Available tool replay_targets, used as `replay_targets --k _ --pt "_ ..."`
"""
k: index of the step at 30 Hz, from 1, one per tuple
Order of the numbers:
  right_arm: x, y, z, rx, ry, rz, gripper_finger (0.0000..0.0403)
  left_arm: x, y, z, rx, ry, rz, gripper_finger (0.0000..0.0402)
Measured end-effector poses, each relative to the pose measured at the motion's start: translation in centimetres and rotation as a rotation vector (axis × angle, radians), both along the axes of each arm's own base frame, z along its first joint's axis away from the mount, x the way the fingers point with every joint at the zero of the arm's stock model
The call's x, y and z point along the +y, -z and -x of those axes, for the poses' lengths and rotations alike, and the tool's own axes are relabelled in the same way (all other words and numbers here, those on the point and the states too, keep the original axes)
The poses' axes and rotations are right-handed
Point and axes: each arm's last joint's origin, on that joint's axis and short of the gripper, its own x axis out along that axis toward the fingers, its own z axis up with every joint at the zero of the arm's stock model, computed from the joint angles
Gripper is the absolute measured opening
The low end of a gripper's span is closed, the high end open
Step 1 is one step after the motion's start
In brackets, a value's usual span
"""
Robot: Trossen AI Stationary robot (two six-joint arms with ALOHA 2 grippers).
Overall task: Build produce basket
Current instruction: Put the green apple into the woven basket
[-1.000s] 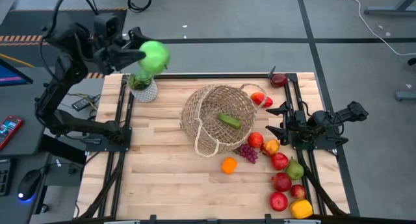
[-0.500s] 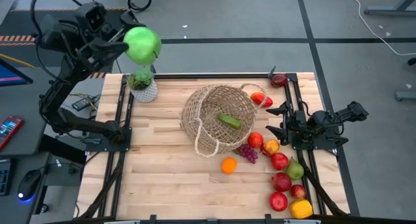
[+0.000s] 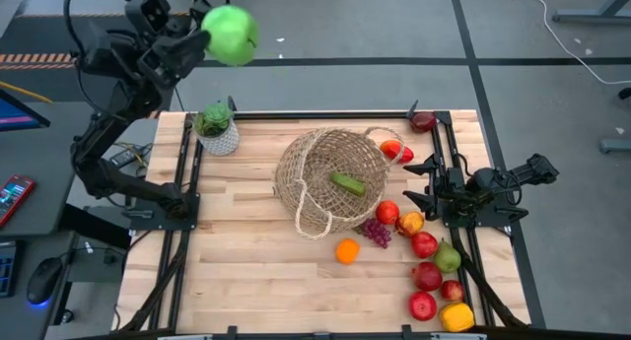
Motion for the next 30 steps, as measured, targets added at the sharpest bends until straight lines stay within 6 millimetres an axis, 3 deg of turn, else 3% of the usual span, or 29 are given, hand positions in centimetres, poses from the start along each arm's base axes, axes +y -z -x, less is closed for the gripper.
replay_targets --k 6,14,30 --pt "0.0 0.0 0.0 -0.001 0.000 0.000 0.0360 -0.9 -0.9 0.5 -0.178 -0.037 -0.059 0.0336" --pt "0.0 0.0 0.0 0.000 0.000 0.000 0.0360 -2.2 -1.2 0.3 -0.288 -0.127 -0.086 0.0336" --pt "0.0 0.0 0.0 0.000 0.000 0.000 0.0360 -4.2 -1.3 -0.4 -0.340 -0.255 -0.081 0.0337"
